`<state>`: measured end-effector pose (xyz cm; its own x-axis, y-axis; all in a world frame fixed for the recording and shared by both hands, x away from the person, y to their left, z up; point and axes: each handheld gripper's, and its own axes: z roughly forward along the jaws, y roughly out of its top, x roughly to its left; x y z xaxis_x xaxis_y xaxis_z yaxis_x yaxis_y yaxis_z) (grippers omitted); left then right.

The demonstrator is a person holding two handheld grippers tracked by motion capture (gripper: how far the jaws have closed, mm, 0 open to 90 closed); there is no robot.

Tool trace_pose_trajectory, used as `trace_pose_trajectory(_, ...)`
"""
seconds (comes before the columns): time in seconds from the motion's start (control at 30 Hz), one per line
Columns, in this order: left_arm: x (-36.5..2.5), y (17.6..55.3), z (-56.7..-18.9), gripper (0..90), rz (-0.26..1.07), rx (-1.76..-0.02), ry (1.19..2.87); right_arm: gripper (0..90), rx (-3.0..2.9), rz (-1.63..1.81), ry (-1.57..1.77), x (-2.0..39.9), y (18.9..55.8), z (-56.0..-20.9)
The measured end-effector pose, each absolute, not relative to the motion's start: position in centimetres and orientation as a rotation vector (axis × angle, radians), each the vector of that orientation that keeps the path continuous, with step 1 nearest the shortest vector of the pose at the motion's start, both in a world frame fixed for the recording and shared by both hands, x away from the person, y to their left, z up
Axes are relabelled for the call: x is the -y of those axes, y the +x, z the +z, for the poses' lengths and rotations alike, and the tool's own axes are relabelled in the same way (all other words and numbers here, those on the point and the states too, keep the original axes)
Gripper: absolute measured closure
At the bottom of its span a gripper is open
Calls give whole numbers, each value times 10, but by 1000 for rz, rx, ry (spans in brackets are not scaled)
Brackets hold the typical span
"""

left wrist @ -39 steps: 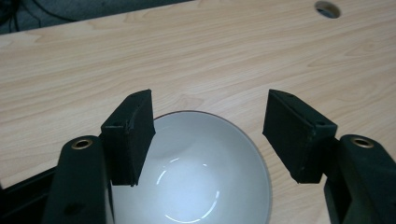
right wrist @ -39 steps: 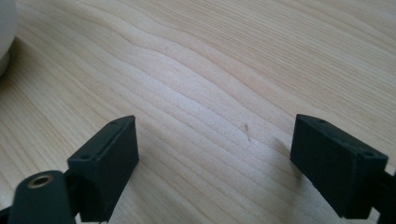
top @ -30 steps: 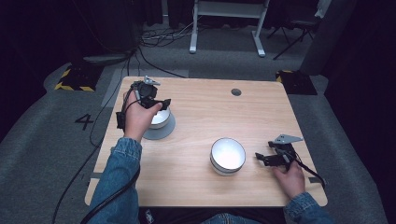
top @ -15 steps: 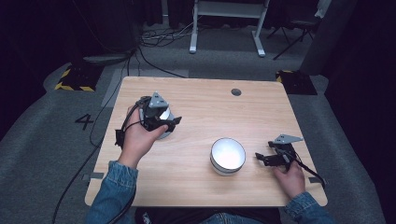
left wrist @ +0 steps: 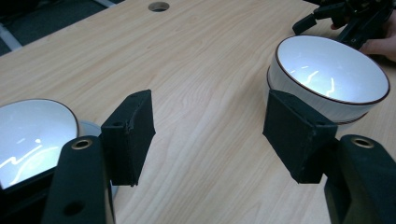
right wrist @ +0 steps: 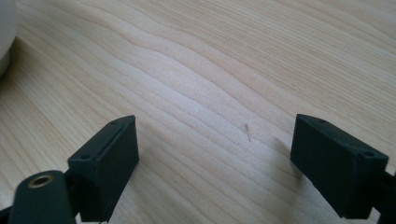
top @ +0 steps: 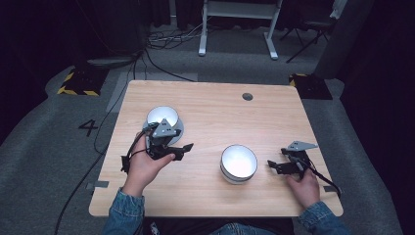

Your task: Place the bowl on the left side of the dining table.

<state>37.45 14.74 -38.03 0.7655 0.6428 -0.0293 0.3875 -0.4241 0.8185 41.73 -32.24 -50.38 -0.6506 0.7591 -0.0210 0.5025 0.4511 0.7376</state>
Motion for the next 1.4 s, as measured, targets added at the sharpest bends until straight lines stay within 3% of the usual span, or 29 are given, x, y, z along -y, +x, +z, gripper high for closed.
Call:
trace_pose_trajectory(0.43, -118, 364, -400, 337, 293, -664, 2169, 154, -2358, 1025, 1072, 322, 417, -504)
trace_pose_trajectory(0.8, -85, 362, -441, 336, 164, -619, 2298, 154, -2358, 1025, 1072, 322, 417, -504)
trace_pose_trajectory(0.87, -84, 364, -444, 335, 161, -568, 2374, 154, -2358, 1025, 1072, 322, 417, -504)
trace_pose_trajectory(1.4, -81, 352, -471, 328, 53, -585, 2430, 154, -2358, 1025, 1072, 322, 417, -504)
